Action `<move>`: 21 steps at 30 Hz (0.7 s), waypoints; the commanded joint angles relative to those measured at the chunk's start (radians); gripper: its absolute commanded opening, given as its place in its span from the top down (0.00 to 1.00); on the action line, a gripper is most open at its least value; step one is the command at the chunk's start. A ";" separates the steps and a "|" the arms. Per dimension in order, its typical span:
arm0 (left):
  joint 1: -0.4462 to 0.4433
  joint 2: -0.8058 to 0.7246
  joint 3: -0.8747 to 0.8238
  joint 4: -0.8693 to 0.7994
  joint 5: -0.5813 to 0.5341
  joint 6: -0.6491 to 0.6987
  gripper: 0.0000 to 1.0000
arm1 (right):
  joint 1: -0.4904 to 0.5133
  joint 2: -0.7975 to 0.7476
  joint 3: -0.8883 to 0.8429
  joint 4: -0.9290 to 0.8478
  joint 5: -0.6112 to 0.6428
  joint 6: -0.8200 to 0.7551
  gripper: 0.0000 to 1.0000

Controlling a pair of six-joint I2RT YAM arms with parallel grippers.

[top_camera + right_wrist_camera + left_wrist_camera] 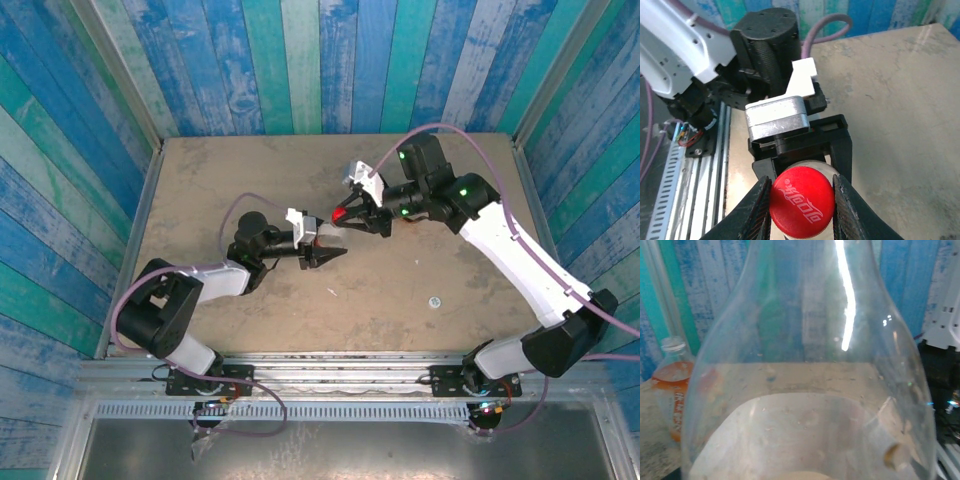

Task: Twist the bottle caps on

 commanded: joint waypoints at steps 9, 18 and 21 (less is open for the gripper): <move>-0.034 -0.093 0.029 -0.124 -0.466 0.110 0.47 | 0.156 -0.028 -0.124 0.059 0.628 0.595 0.71; -0.044 -0.106 0.002 -0.128 -0.573 0.156 0.49 | 0.322 0.013 -0.095 0.029 0.984 0.863 0.78; -0.045 -0.111 -0.012 -0.120 -0.515 0.147 0.49 | 0.321 0.011 -0.077 0.049 0.978 0.766 0.69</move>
